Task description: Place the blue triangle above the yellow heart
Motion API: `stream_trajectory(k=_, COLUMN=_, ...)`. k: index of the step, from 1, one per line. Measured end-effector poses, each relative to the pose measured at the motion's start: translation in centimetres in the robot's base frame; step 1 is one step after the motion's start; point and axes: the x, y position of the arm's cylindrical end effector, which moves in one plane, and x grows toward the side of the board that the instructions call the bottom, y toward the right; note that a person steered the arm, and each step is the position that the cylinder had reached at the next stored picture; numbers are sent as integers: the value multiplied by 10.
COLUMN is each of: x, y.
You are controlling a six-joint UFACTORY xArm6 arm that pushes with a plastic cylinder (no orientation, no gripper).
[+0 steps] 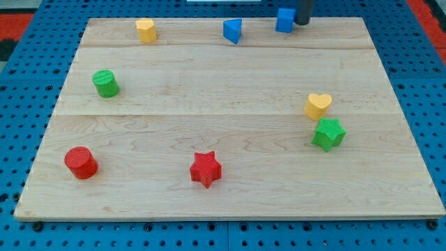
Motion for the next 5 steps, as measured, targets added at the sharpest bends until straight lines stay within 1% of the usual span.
stream_trajectory(k=1, x=40, y=-27)
stream_trajectory(k=2, x=52, y=-73)
stream_trajectory(k=3, x=34, y=-83)
stream_trajectory(k=4, x=50, y=-75)
stream_trajectory(k=5, x=67, y=-90)
